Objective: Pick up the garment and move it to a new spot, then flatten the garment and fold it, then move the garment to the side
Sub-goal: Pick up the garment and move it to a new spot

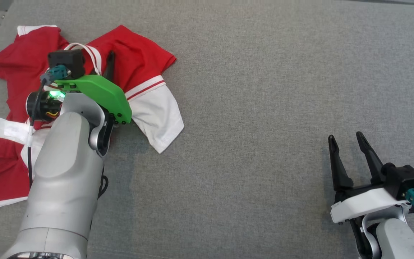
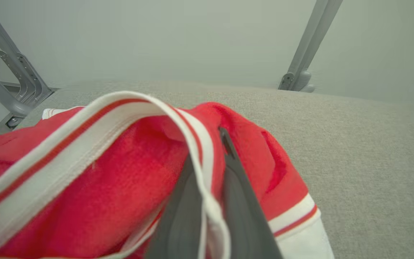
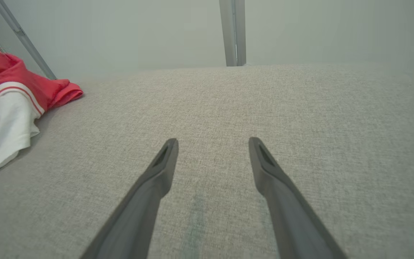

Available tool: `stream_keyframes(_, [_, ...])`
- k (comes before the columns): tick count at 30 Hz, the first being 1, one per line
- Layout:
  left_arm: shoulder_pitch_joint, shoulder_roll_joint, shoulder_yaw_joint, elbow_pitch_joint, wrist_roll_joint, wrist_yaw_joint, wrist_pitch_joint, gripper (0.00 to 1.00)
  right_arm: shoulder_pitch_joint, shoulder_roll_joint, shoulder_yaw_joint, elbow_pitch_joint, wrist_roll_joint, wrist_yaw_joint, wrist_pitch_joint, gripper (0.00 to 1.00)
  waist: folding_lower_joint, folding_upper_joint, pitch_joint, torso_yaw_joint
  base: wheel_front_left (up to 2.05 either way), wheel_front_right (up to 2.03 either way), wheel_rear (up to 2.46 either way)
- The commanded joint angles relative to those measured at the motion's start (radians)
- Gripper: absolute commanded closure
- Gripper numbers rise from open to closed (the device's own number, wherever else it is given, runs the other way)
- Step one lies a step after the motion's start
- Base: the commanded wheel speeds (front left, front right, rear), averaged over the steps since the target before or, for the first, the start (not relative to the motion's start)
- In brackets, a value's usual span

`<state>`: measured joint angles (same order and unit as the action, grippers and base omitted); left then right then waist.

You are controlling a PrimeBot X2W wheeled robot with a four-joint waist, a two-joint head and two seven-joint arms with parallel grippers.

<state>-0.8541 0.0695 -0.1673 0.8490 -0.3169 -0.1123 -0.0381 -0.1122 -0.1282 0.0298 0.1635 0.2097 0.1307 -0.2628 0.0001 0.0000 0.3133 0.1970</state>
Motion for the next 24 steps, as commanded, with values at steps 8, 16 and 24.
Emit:
stream_keyframes(8, [0.037,-0.014,-0.073,-0.199,-0.049,-0.012,0.004,1.0,0.053,0.029,0.004,0.009,0.01,0.0,-0.003,0.0,-0.0001,0.0,-0.134,0.002,0.0,0.0,0.0])
stream_keyframes(16, [0.133,-0.019,-0.186,-0.542,-0.18,-0.014,0.091,1.0,0.102,0.044,-0.007,0.008,0.014,0.0,-0.003,0.0,-0.0001,0.0,-0.203,-0.055,0.0,0.0,0.0])
stream_keyframes(24, [0.233,-0.018,-0.314,-0.858,-0.308,0.044,0.166,1.0,0.131,0.055,-0.015,0.008,0.018,0.0,-0.003,0.0,-0.0001,0.0,-0.213,-0.143,0.0,0.0,0.0])
